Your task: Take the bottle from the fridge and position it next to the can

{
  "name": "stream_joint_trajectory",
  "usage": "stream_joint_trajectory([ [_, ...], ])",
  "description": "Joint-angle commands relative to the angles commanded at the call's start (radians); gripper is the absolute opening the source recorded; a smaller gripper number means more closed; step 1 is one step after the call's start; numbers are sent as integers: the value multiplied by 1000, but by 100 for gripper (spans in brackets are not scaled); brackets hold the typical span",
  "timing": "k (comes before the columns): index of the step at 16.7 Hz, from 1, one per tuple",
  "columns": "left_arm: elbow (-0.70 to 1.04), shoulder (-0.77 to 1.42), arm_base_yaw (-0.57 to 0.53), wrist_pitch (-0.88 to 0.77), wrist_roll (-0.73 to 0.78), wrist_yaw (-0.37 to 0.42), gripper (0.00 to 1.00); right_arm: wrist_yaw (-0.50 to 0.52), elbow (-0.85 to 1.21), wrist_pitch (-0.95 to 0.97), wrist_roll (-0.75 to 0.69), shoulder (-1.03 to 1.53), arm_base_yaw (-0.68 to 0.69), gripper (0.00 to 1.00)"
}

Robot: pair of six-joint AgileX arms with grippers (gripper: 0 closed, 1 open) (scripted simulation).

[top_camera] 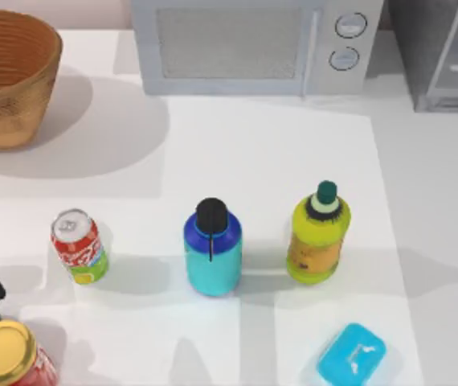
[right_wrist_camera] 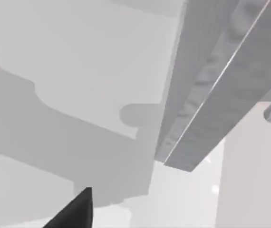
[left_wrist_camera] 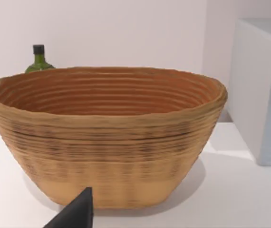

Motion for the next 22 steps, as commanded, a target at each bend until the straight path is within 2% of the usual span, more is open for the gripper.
stream_joint_trajectory([
  [7,0,0,0,0,0,0,100,-79,62,-16,-139,298,-220,100],
  [15,0,0,0,0,0,0,100,-85,66,-18,-148,323,-238,100],
  [19,0,0,0,0,0,0,100,-75,64,77,-45,328,-166,100],
  [22,0,0,0,0,0,0,100,-51,61,237,144,334,-48,100],
])
